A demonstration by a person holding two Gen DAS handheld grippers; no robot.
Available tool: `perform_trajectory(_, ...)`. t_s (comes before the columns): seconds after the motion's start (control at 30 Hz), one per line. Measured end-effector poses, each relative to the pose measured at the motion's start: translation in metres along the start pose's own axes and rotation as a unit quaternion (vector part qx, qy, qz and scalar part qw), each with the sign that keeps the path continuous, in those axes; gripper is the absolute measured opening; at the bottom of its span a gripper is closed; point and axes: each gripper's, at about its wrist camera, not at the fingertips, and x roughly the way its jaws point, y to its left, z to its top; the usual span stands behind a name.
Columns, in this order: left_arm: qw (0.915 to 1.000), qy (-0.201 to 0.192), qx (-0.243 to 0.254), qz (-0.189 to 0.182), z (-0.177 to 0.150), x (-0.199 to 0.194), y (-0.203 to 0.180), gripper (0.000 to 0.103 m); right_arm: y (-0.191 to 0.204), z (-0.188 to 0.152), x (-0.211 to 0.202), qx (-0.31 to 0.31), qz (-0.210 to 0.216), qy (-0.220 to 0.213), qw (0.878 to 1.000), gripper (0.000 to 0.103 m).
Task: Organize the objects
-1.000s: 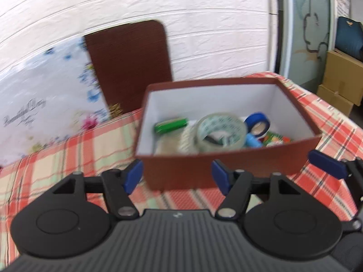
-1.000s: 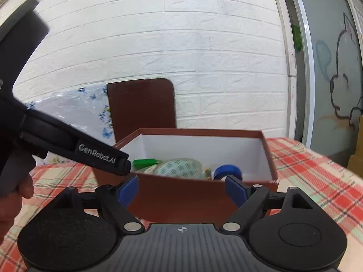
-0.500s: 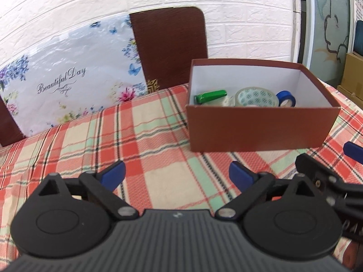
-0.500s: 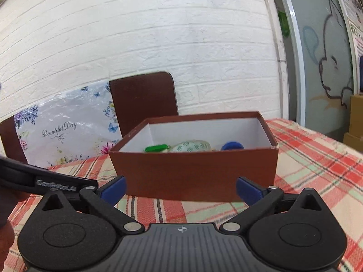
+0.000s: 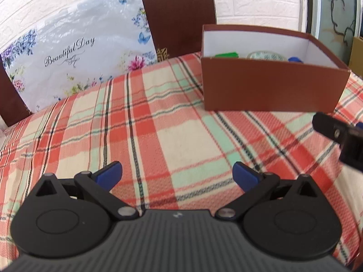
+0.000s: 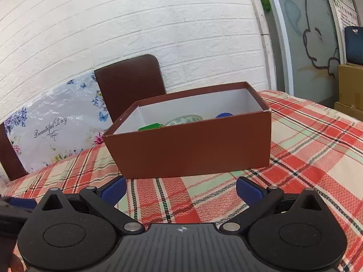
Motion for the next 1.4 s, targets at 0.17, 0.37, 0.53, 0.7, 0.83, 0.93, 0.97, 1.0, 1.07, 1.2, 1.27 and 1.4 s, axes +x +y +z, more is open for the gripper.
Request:
perform_trajectory(0.17, 0.9999, 0.010, 0.005, 0.008, -0.009, 0.004, -0.001, 0.103, 0.001, -0.002, -0.001, 0.003, -0.005, 0.001, 1.000, 0.102)
perform_trajectory(0.37, 0.9995, 0.020, 0.021, 0.013, -0.016, 0.006, -0.005, 0.103, 0.004, -0.006, 0.000, -0.002, -0.005, 0.005, 1.000, 0.102)
perform_trajectory(0.53, 0.9991, 0.035, 0.020, 0.011, -0.018, 0.011, -0.007, 0.103, 0.002, -0.008, 0.003, 0.001, -0.009, 0.010, 1.000, 0.102)
perform_trajectory(0.7, 0.9985, 0.043, 0.031, 0.012, -0.021, 0.012, -0.012, 0.103, -0.001, -0.009, 0.005, 0.008, -0.016, 0.012, 1.000, 0.102)
perform_trajectory(0.83, 0.9982, 0.050, 0.033, 0.005, -0.023, 0.012, -0.015, 0.103, -0.003, -0.010, 0.006, 0.013, -0.017, 0.016, 1.000, 0.102)
perform_trajectory(0.93, 0.9978, 0.056, 0.035, 0.002, -0.025, 0.012, -0.017, 0.103, -0.003, -0.010, 0.006, 0.013, -0.017, 0.017, 1.000, 0.102)
perform_trajectory(0.97, 0.9977, 0.057, 0.036, 0.002, -0.026, 0.012, -0.018, 0.103, -0.003, -0.011, 0.007, 0.014, -0.017, 0.018, 1.000, 0.102)
perform_trajectory(1.0, 0.9976, 0.058, 0.037, 0.001, -0.027, 0.012, -0.019, 0.103, -0.003, -0.011, 0.007, 0.015, -0.017, 0.018, 1.000, 0.102)
perform_trajectory(1.07, 0.9974, 0.061, 0.039, 0.001, -0.028, 0.012, -0.020, 0.103, -0.003, -0.011, 0.007, 0.016, -0.017, 0.019, 1.000, 0.102)
perform_trajectory(1.2, 0.9973, 0.063, 0.039, 0.003, -0.029, 0.012, -0.020, 0.103, -0.004, -0.012, 0.008, 0.017, -0.016, 0.021, 1.000, 0.102)
perform_trajectory(1.27, 0.9972, 0.063, 0.039, 0.004, -0.030, 0.012, -0.020, 0.103, -0.004, -0.012, 0.008, 0.017, -0.017, 0.021, 0.999, 0.102)
perform_trajectory(1.4, 0.9971, 0.066, 0.038, 0.008, -0.031, 0.013, -0.021, 0.103, -0.005, -0.012, 0.008, 0.018, -0.016, 0.022, 0.999, 0.102)
